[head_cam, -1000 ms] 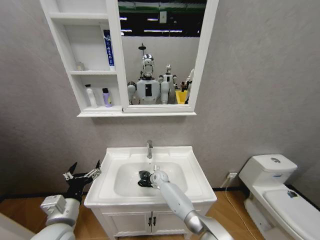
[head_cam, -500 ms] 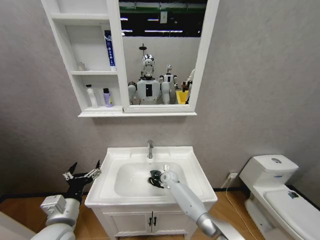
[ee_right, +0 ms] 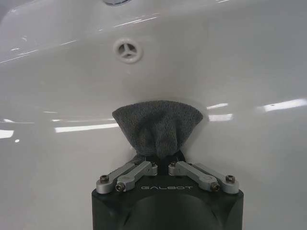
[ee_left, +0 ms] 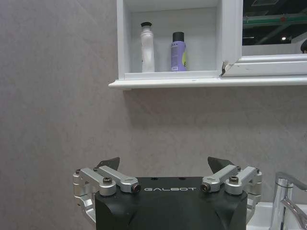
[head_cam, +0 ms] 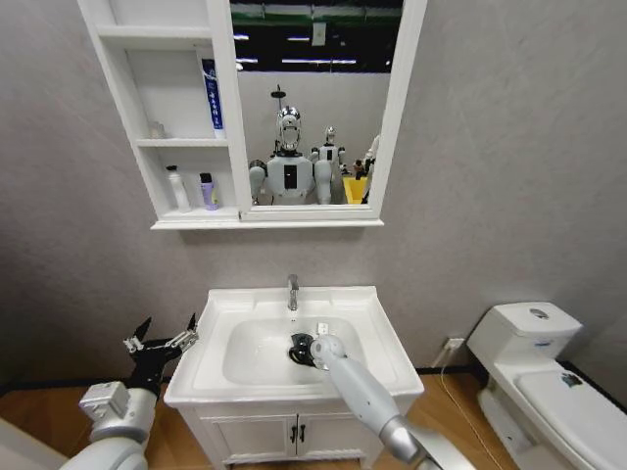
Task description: Move facial cleanser and shampoo from washbasin to cabinet, then wipe washbasin with towel.
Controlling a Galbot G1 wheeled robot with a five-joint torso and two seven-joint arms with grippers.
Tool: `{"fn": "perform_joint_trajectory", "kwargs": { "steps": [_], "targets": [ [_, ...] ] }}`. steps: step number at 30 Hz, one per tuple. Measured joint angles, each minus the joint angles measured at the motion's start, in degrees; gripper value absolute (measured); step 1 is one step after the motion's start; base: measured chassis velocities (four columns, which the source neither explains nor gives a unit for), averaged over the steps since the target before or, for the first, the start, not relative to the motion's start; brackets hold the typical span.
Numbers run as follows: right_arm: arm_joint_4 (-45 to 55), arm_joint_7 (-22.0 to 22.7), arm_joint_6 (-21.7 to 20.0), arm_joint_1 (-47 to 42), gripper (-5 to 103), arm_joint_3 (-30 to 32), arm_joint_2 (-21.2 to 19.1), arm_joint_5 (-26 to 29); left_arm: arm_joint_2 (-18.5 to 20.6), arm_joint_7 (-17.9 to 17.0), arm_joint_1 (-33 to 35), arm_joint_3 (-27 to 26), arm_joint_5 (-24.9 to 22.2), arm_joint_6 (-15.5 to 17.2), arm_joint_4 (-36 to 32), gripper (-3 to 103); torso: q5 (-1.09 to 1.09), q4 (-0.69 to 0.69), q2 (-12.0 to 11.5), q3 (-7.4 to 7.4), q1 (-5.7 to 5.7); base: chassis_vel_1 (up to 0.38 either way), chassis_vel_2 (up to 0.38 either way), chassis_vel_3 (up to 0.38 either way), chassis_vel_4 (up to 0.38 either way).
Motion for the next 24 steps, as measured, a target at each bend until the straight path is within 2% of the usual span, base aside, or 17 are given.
{"fn": "perform_joint_trajectory", "kwargs": {
  "steps": [5,15,18,24],
  "targets": [
    [-2.57,-2.22,0.51,1.00,5,-0.17,2.87,-1.89,0.00,0.00,0.00,0.00,0.00,0.00,0.00,100,0.01,0.02,0.00,0.00,0.00,0.000,0.000,0.000,0.000],
    [-3.34,-2.39,0.71,1.16,5,-0.37,3.06,-2.86,0.00,0.00,0.00,0.00,0.00,0.00,0.00,100,0.03,0.03,0.00,-0.01,0.00,0.000,0.000,0.000,0.000],
    [-1.36,-1.85,0.24,0.44,5,-0.98,1.55,-2.17,0.00,0.00,0.00,0.00,0.00,0.00,0.00,100,0.03,0.04,-0.01,0.00,0.00,0.000,0.000,0.000,0.000],
    [4.79,3.02,-1.54,-1.75,5,-1.31,-4.55,1.90,0.00,0.00,0.00,0.00,0.00,0.00,0.00,100,0.04,0.02,-0.01,-0.01,0.00,0.000,0.000,0.000,0.000]
  ]
}}
